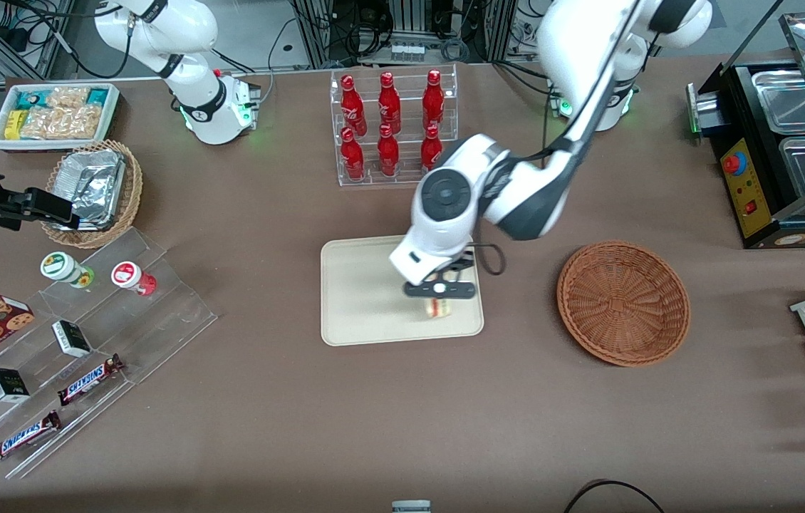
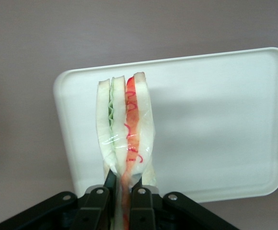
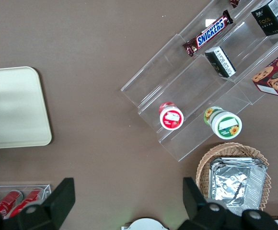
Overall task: Place sandwich from basket to tray
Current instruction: 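Lift the sandwich and carry it over the cream tray, then lower the sandwich onto the tray and open the left gripper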
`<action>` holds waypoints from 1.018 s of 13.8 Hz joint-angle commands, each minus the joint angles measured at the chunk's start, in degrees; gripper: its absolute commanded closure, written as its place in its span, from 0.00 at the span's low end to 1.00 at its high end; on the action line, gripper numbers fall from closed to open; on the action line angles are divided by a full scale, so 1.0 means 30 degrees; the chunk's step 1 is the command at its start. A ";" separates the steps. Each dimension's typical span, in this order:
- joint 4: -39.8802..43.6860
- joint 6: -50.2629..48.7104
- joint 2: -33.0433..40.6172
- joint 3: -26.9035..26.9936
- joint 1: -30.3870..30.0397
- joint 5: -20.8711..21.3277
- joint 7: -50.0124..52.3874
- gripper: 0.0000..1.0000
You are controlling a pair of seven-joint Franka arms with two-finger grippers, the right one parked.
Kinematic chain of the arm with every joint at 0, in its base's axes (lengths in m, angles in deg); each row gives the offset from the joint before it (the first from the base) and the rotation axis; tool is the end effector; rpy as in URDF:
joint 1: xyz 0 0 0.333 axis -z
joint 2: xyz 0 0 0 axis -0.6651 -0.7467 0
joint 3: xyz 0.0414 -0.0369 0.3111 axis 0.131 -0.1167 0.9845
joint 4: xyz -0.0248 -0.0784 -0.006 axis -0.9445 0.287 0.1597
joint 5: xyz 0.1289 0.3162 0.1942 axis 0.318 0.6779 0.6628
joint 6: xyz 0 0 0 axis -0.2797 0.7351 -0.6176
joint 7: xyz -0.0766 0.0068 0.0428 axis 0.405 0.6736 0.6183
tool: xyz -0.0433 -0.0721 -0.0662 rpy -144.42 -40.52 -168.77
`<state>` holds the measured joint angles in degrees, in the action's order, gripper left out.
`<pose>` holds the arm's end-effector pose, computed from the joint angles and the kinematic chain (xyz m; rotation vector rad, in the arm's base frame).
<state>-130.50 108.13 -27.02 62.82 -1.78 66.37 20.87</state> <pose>0.5355 -0.4858 0.3344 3.1195 -0.0835 -0.0910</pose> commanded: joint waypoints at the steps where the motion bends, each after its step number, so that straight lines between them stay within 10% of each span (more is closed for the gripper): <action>1: 0.1307 0.0319 -0.1362 0.0207 0.0991 -0.0170 0.0666 1.00; 12: 0.0898 0.1726 -0.3240 0.0207 0.1931 0.0064 0.0961 1.00; 13: 0.0926 0.1726 -0.3356 0.0207 0.1931 0.0035 0.0961 0.83; 14: 0.0927 0.1726 -0.3386 0.0207 0.1931 0.0035 0.0990 0.42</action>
<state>-128.76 113.62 -36.54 62.82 3.31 66.38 22.94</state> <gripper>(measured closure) 0.828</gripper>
